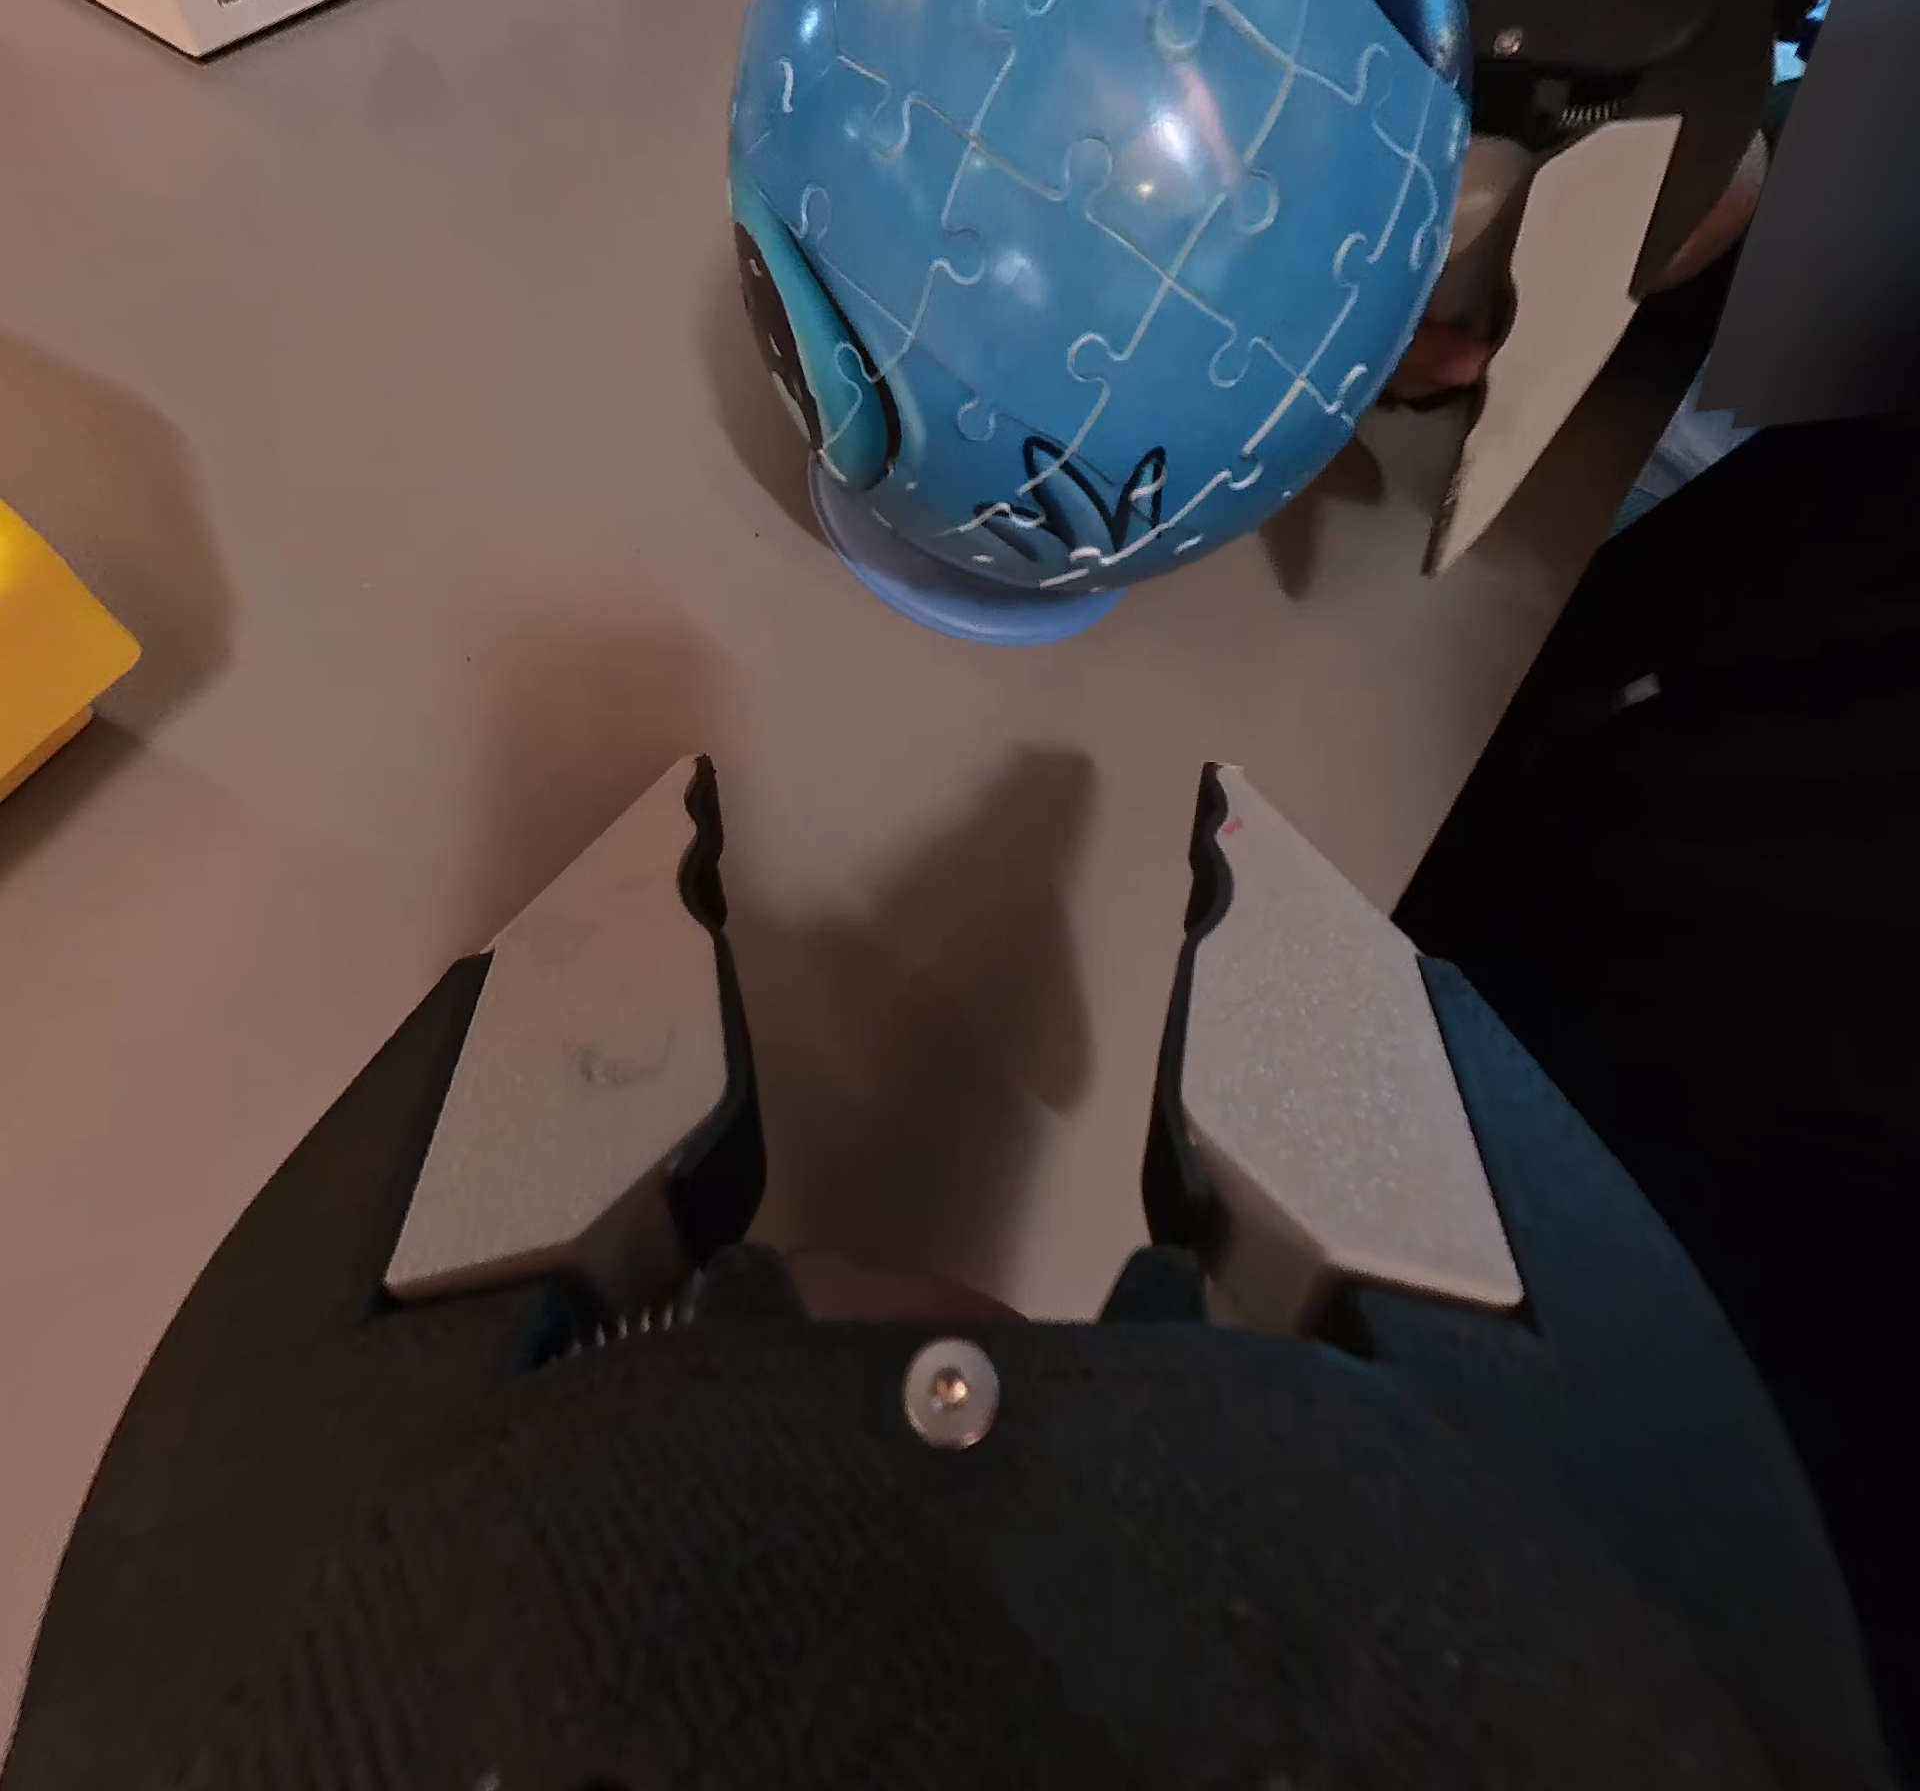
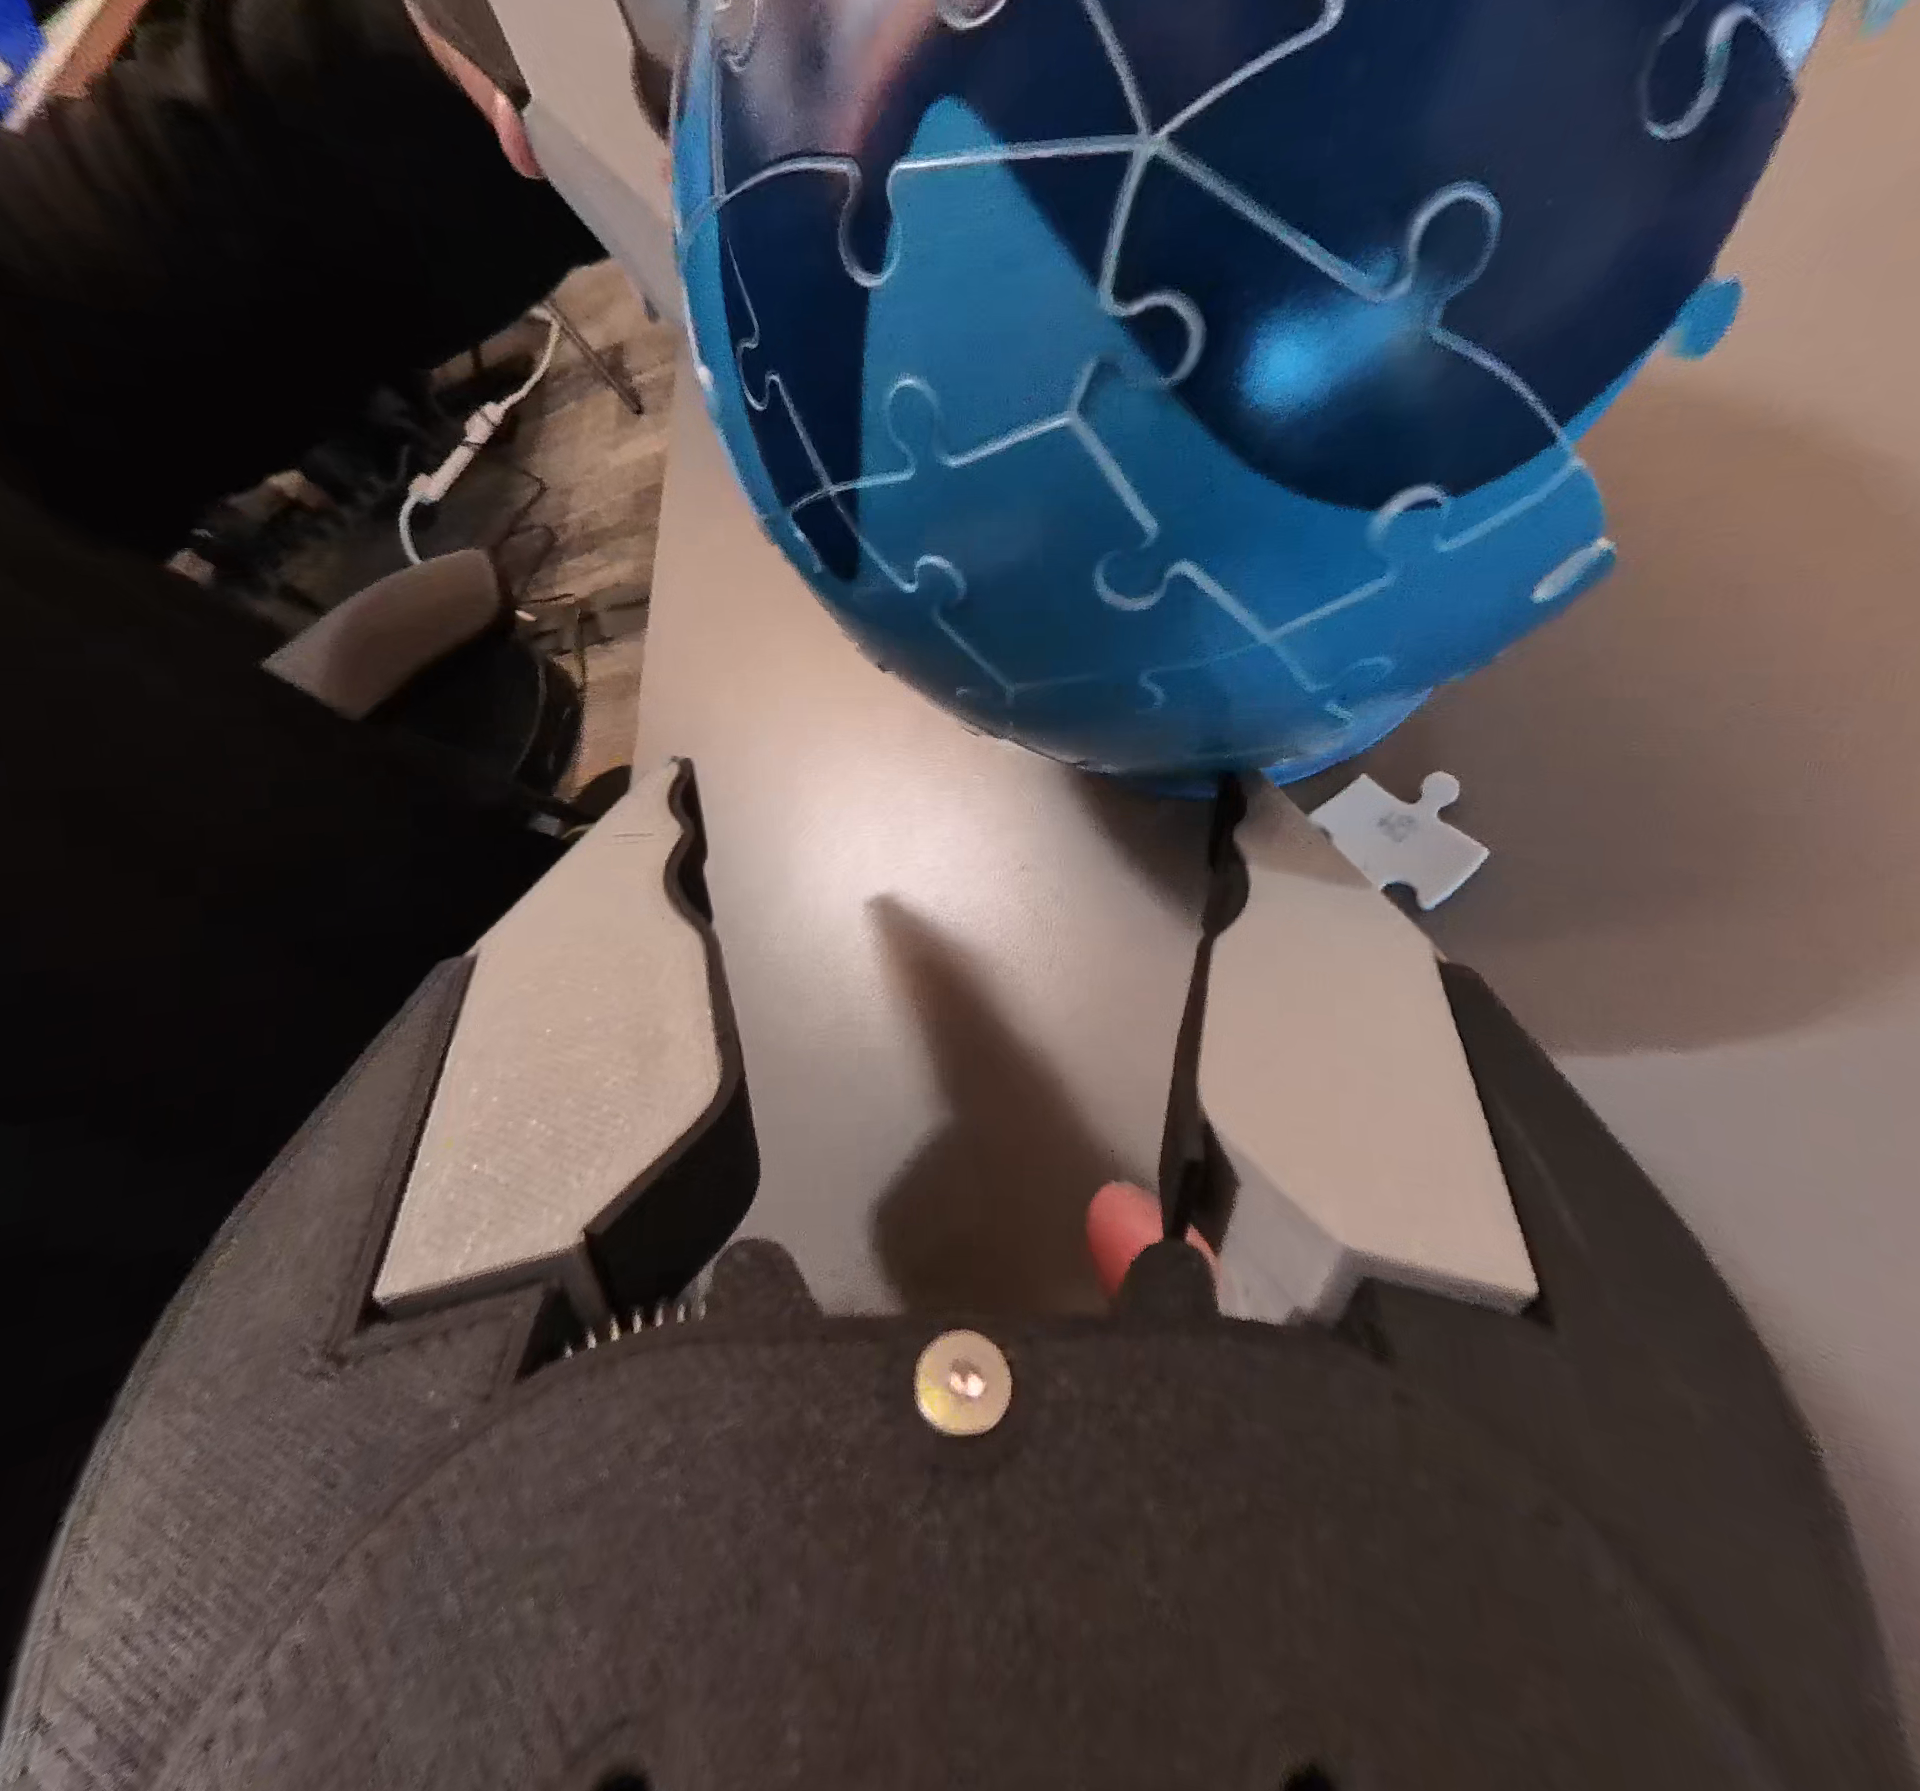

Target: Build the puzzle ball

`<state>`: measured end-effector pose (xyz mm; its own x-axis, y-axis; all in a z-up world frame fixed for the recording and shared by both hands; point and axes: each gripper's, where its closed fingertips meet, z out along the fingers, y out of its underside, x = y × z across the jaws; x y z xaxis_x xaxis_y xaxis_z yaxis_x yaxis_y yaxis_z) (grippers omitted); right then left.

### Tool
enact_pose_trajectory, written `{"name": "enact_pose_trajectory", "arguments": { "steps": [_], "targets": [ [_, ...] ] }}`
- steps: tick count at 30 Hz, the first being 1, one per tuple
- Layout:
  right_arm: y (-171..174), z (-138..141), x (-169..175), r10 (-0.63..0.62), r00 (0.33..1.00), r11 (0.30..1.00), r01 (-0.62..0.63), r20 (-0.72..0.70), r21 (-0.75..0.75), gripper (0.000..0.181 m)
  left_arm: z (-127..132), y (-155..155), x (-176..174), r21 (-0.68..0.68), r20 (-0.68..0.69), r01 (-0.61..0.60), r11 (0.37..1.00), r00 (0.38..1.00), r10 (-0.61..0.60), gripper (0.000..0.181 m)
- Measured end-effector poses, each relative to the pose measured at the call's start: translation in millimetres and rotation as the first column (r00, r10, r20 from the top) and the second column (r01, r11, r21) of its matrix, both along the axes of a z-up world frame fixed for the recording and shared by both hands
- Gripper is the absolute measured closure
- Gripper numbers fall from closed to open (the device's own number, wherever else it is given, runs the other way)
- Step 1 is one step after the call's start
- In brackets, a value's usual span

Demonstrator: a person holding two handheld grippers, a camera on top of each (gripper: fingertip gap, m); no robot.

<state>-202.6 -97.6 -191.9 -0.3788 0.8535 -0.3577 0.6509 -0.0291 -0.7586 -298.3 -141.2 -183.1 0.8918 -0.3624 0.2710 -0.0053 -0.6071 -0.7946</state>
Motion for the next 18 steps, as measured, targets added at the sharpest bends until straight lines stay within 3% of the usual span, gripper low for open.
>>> {"name": "enact_pose_trajectory", "arguments": {
  "steps": [8,13,15,18],
  "targets": [
    [-33.8,1.4,-0.7,0.107,0.994,0.994,-0.107,0.001,-0.036,0.091,-5.1,-1.3,3.5,-0.01,0.0,0.025,1.0,1.0,-0.025,0.092],
    [-42.5,13.0,10.3,0.182,0.983,0.969,-0.182,-0.016,-0.166,0.097,-0.2,0.1,-1.0,0.014,0.039,0.024,1.0,0.999,-0.024,0.092],
    [-25.9,16.6,17.5,0.151,0.987,0.976,-0.157,-0.048,-0.15,0.106,2.8,0.7,-6.5,0.032,0.05,0.014,0.999,0.999,-0.016,0.093],
    [28.7,14.4,17.8,-0.023,0.995,0.999,0.021,-0.094,-0.024,0.116,6.7,6.4,-18.1,0.063,0.045,-0.011,0.998,0.999,0.008,0.094]
  ]
}}
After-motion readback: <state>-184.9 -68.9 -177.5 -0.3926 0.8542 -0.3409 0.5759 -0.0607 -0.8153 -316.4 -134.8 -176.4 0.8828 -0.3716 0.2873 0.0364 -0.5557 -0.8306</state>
